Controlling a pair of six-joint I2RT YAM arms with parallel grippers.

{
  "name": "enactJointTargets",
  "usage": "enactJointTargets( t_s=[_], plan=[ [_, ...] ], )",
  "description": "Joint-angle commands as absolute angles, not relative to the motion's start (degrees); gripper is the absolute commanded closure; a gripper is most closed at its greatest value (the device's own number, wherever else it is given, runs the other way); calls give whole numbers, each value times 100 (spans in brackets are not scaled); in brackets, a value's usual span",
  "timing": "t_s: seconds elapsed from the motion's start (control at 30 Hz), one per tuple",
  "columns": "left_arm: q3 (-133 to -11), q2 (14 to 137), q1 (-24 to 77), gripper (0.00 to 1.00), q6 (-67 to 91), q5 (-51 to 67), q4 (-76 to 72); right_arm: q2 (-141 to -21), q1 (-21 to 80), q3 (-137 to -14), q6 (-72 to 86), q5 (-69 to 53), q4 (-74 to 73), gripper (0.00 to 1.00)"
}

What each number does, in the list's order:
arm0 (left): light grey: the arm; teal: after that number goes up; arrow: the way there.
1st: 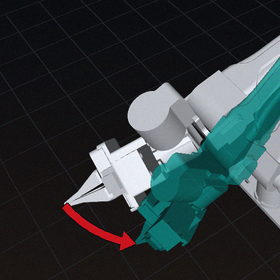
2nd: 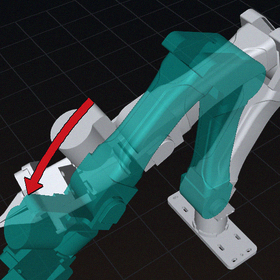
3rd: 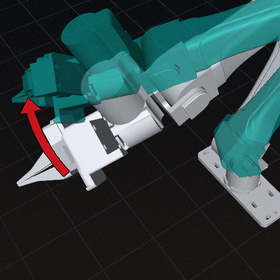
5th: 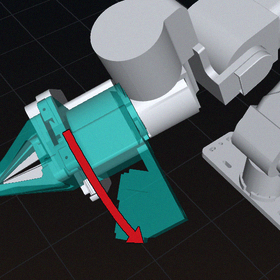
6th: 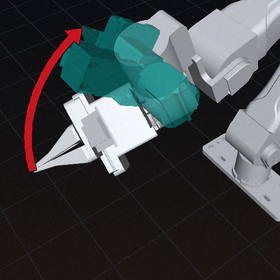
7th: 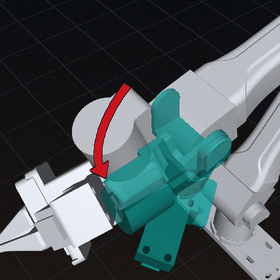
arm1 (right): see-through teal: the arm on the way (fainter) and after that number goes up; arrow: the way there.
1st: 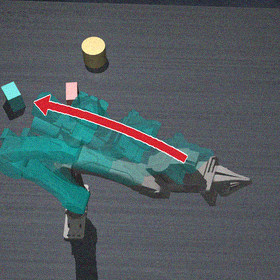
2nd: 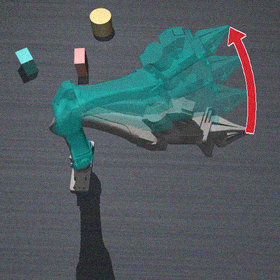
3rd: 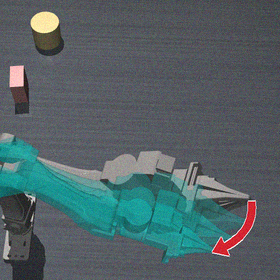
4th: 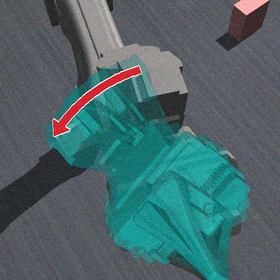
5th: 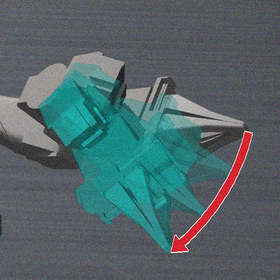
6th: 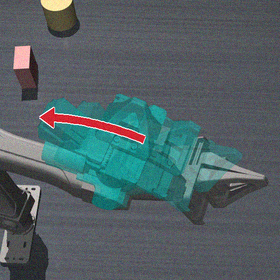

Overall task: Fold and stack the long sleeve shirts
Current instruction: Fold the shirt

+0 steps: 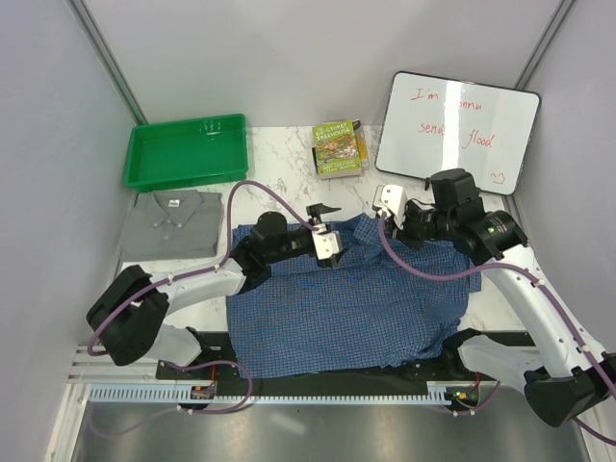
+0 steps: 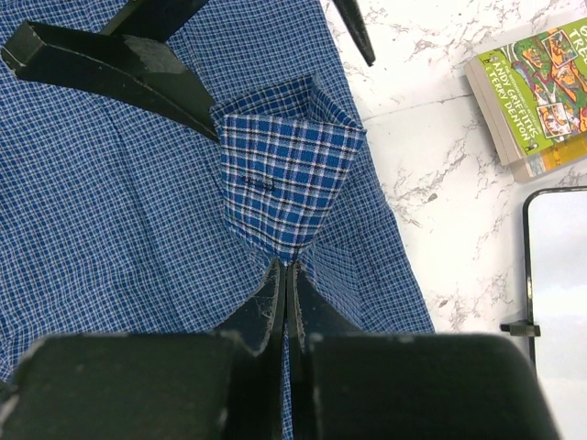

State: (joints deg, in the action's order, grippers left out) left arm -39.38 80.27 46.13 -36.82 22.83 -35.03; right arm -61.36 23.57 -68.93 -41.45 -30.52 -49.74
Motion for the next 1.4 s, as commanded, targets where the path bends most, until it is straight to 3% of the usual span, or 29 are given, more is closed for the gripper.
enactJointTargets(
  t_s=[0.0,0.07,0.17,0.37,0.43,0.47,0.53,0.6,0.67,0.73,0.8,0.97,1.2,1.37],
  plan=[
    [-4245,8033,4728,0,-3428,2434,-3894,-5959,2417,-6829,-4315,-3146,-4922,100],
    [-4332,8042,4764,0,-3428,2426,-3876,-5933,2426,-6829,-4359,-3155,-4957,100],
    [-4456,8112,4790,8,-3419,2522,-3727,-5880,2443,-6803,-4385,-3190,-4957,100],
    [-4596,8069,4790,32,-3471,2961,-3411,-5801,2461,-6750,-4491,-3225,-5062,100],
    [-4658,8025,4799,63,-3507,3215,-3035,-5748,2470,-6741,-4517,-3226,-5054,100],
    [-4806,7972,4799,85,-3542,3312,-2815,-5731,2478,-6741,-4526,-3226,-5054,100],
    [-4965,7884,4799,98,-3542,3585,-2079,-5687,2479,-6741,-4500,-3147,-5027,95],
    [-5272,7674,4808,98,-3743,3892,-1278,-5652,2479,-6750,-4456,-3015,-5071,58],
    [-5535,7367,4808,98,-4041,4410,-175,-5511,2479,-6672,-4281,-2490,-5036,33],
    [-5668,7164,4921,98,-4174,4831,524,-5258,2470,-6566,-4053,-2155,-5036,30],
    [-5818,6953,5201,98,-4420,5018,1377,-4967,2444,-6320,-3920,-1610,-4957,20],
    [-5976,6917,5905,98,-4369,4984,2082,-4193,2408,-6012,-3544,-636,-4878,8],
    [-6372,7312,6486,98,-4087,4984,2320,-4148,2321,-6003,-3313,271,-4650,3],
    [-6486,7532,6715,98,-3746,4686,2602,-3991,2057,-6047,-3866,106,-4245,2]
  ],
)
